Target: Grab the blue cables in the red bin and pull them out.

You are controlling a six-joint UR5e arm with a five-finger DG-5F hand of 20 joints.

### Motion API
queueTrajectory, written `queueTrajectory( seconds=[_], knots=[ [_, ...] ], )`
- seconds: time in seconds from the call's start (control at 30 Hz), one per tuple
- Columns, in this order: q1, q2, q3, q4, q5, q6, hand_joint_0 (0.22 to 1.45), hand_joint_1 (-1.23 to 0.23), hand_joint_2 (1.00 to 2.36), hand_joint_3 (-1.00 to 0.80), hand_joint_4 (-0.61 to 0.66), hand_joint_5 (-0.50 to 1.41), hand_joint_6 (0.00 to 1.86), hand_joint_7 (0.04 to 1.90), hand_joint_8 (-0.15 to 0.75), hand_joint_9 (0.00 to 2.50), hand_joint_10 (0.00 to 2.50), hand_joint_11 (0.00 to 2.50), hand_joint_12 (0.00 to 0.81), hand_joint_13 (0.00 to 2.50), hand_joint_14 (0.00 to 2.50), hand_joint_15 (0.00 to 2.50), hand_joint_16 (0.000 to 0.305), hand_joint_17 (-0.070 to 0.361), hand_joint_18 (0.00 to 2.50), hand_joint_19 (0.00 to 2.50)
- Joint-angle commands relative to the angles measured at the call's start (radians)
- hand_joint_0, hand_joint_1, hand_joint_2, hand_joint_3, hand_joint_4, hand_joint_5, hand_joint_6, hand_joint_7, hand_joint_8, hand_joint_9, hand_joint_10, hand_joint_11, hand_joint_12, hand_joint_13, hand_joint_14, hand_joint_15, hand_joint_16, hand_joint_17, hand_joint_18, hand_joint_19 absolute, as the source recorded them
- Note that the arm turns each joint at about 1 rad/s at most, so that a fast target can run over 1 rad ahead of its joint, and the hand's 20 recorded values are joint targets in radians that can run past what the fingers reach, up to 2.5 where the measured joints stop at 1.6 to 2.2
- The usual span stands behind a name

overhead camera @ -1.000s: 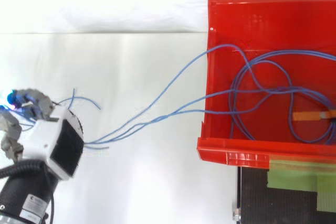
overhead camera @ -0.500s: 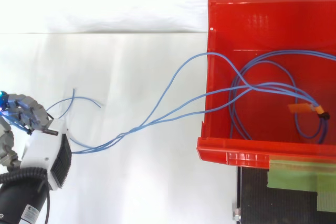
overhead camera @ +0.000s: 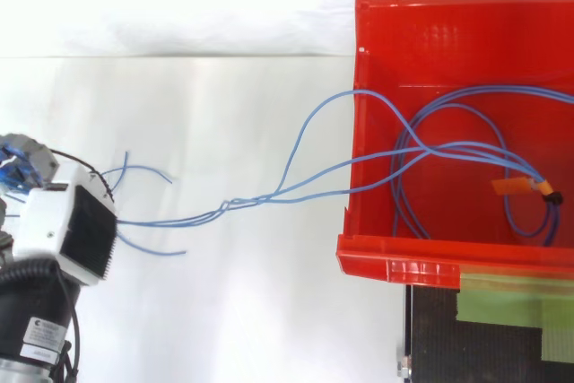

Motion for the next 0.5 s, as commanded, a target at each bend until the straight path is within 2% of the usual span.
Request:
queueTrajectory(
  seconds=[0.0, 0.17, 0.27, 0.47],
  knots=[
    [-0.004, 0.000, -0.001, 0.025, -0.018, -0.161, 0.92, -0.86, 1.00, -1.00, -0.04, 0.83, 0.76, 0.68, 0.168, 1.19, 0.01, 1.53, 0.307, 0.99, 0.03, 0.82, 0.038, 0.086, 0.68, 0.52],
    [-0.004, 0.000, 0.001, 0.052, -0.032, -0.220, 0.92, -0.86, 1.00, -1.00, -0.05, 0.83, 0.76, 0.67, 0.167, 1.18, 0.01, 1.55, 0.309, 1.00, 0.03, 0.84, 0.038, 0.086, 0.68, 0.53],
    [-0.006, 0.000, 0.001, 0.076, -0.044, -0.267, 0.92, -0.86, 1.00, -1.00, -0.05, 0.83, 0.76, 0.67, 0.155, 1.23, 0.00, 1.78, 0.306, 1.06, 0.03, 0.96, 0.038, 0.086, 0.69, 0.54],
    [-0.009, 0.000, -0.001, 0.082, -0.042, -0.259, 0.92, -0.86, 1.00, -1.00, -0.04, 0.83, 0.76, 0.66, 0.158, 1.23, 0.00, 1.80, 0.295, 1.10, 0.03, 1.06, 0.039, 0.087, 0.70, 0.55]
  ],
)
